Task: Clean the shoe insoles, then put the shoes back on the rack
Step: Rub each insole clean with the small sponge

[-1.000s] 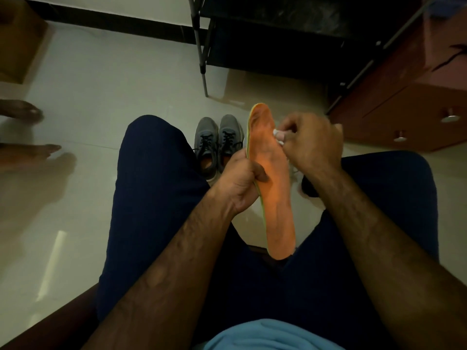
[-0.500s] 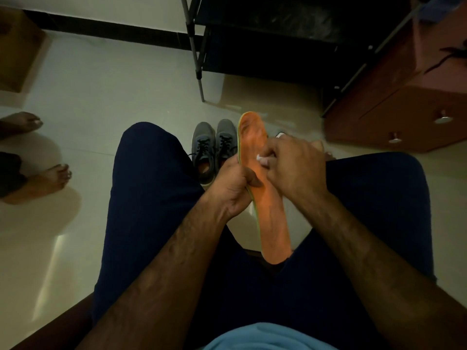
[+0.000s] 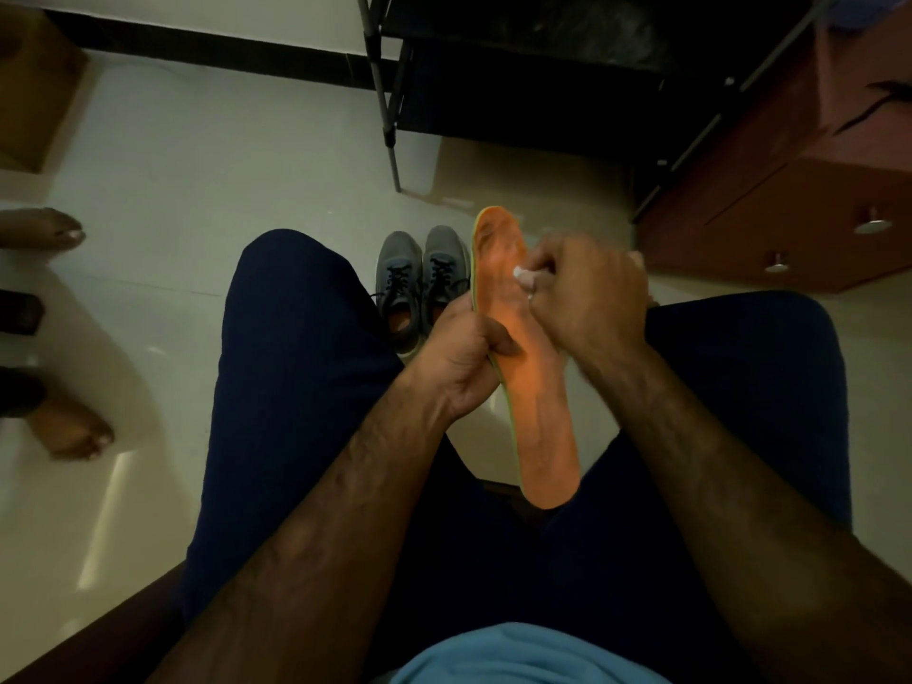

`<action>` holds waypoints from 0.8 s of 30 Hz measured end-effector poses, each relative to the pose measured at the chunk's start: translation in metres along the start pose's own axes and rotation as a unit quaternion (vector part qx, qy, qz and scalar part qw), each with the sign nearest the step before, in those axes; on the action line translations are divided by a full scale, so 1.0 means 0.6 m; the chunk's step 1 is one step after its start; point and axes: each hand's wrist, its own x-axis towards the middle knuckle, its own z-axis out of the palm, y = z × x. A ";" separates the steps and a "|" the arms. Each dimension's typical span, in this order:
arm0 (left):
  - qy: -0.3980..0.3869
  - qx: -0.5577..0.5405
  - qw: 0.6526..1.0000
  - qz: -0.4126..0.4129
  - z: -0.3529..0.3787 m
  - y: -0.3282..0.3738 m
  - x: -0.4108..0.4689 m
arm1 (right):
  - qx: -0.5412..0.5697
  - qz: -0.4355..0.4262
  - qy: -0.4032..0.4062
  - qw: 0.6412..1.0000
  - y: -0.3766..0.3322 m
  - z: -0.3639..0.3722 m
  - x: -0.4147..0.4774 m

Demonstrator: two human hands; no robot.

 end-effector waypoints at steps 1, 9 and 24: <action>-0.004 -0.005 1.000 -0.003 -0.002 0.000 -0.001 | -0.010 -0.025 -0.006 1.000 -0.007 0.000 -0.012; -0.006 0.003 1.000 0.001 0.001 0.004 0.003 | 0.014 0.004 -0.014 1.000 -0.003 -0.007 0.012; -0.003 -0.004 1.000 0.000 -0.006 0.004 0.005 | 0.006 -0.039 -0.051 0.998 -0.020 -0.004 -0.016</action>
